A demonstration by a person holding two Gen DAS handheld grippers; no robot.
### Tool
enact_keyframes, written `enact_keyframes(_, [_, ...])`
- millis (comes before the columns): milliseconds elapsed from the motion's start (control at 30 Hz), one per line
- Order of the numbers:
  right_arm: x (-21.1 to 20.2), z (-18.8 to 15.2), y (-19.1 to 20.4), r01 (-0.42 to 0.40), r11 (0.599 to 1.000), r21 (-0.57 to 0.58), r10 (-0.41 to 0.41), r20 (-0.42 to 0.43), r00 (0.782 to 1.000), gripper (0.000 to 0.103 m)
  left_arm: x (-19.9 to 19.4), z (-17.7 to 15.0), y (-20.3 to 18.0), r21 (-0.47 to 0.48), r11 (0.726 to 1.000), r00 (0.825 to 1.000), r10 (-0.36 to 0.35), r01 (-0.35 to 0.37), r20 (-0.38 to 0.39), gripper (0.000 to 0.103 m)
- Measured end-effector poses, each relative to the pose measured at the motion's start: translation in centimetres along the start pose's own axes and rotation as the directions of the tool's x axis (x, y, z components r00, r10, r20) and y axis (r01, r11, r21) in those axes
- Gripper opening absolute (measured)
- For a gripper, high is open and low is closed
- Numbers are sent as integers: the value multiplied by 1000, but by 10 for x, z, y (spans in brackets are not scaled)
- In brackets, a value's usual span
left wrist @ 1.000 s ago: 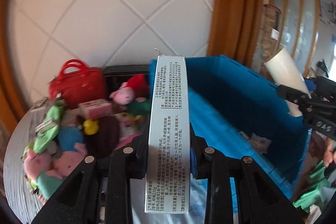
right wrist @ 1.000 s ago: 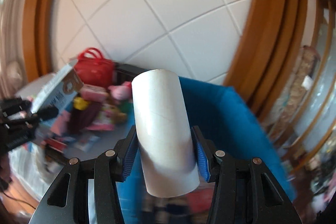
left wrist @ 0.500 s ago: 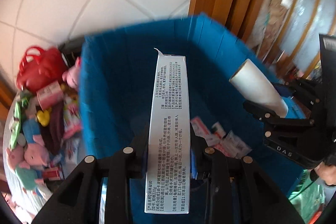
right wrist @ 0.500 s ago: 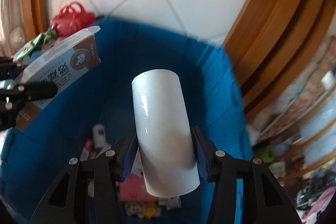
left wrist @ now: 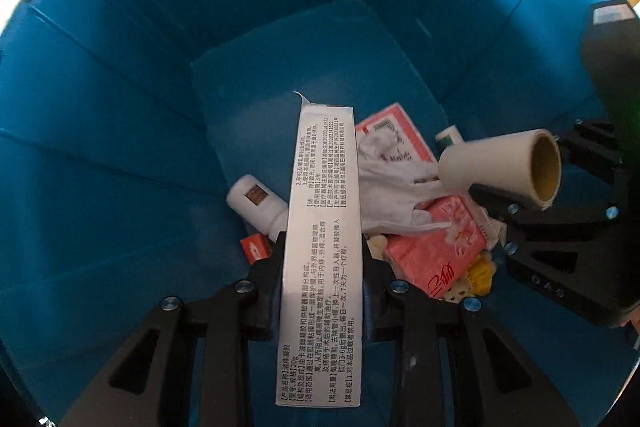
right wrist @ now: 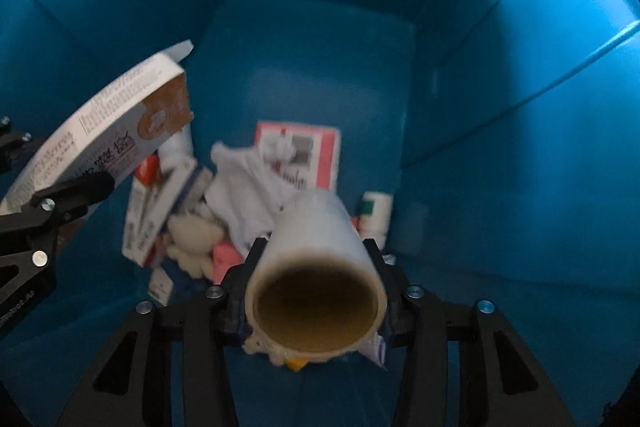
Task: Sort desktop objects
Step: 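Carry the long box and roller over the blue bin and open both tools, then move both tools back from the bin toward the pile on the bed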
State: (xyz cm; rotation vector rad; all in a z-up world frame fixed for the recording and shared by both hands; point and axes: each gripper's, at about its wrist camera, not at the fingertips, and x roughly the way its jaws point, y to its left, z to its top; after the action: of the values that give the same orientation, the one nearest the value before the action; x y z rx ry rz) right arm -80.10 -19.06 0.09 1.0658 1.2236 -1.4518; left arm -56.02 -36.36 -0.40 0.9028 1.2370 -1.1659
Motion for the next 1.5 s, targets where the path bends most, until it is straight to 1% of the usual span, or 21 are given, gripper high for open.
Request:
enact_keyframes(67, [12,0,3,-9,1000,-8,8,-38,999,45,5,0,-1,5,1000,1000,-2,2,-16,29])
enact_keyframes(200, [22,3,-6,-23,1000,-12,22,-60,998,45,7,4,-1,0,999,999,34,-34,-36,29])
enact_keyframes(233, [22,4,-7,-24,1000,-12,23,-57,998,46,7,6,-3,-3,999,998,46,-46,-45,31])
enact_keyframes(267, [22,4,-7,-21,1000,-11,20,-55,998,48,8,10,-6,-6,999,997,53,-53,-53,39])
enact_keyframes(300, [19,5,-7,-16,1000,-11,16,-50,999,55,10,11,-6,-7,998,996,61,-61,-58,45])
enact_keyframes(333, [19,6,-6,-15,1000,-12,14,-48,999,67,11,12,-5,-7,998,996,67,-67,-58,56])
enact_keyframes(367, [16,6,-7,-10,1000,-11,10,-40,999,73,10,12,-5,-7,997,996,70,-71,-55,61])
enact_keyframes(400, [12,6,-8,-2,1000,-14,2,-34,999,79,9,12,-4,-10,997,996,71,-72,-52,61])
enact_keyframes(533, [0,5,-9,6,1000,-14,-6,-21,1000,88,-8,8,0,-47,997,998,55,-56,-22,61])
enact_keyframes(567, [-2,5,-9,-5,999,-38,5,-6,1000,88,-13,7,1,-51,997,999,50,-51,-16,61])
enact_keyframes(633, [-12,2,-8,-12,999,-40,12,11,1000,93,-28,2,3,-54,998,999,33,-32,3,61])
enact_keyframes(767, [-44,-8,-1,-21,998,-56,25,66,998,97,-67,-14,9,-57,998,997,11,-7,76,61])
enact_keyframes(900, [-84,-18,15,-27,995,-101,43,153,987,103,-105,-34,20,-70,998,986,4,7,164,61])
enact_keyframes(967, [-106,-24,28,-19,992,-127,45,204,978,103,-126,-48,28,-79,997,975,14,4,221,61])
enact_keyframes(1033, [-127,-28,43,0,988,-154,41,260,965,103,-145,-64,37,-91,996,958,37,-12,284,61])
enact_keyframes(1100, [-143,-33,59,4,985,-172,50,308,950,103,-165,-84,52,-114,993,932,72,-33,356,62])
enact_keyframes(1167, [-163,-38,78,-19,982,-186,86,357,930,103,-180,-102,70,-144,988,904,108,-52,413,71])
enact_keyframes(1267, [-185,-45,108,-56,974,-219,144,407,902,103,-194,-136,103,-186,980,856,156,-71,493,76])
enact_keyframes(1400, [-205,-57,158,-87,961,-263,206,468,859,103,-194,-180,162,-255,962,808,228,-101,544,76])
enact_keyframes(1433, [-210,-60,176,-93,957,-274,221,483,847,103,-192,-193,182,-276,955,798,246,-104,550,76])
enact_keyframes(1500, [-214,-62,207,-111,950,-291,249,495,832,103,-187,-214,219,-323,940,788,278,-107,550,76])
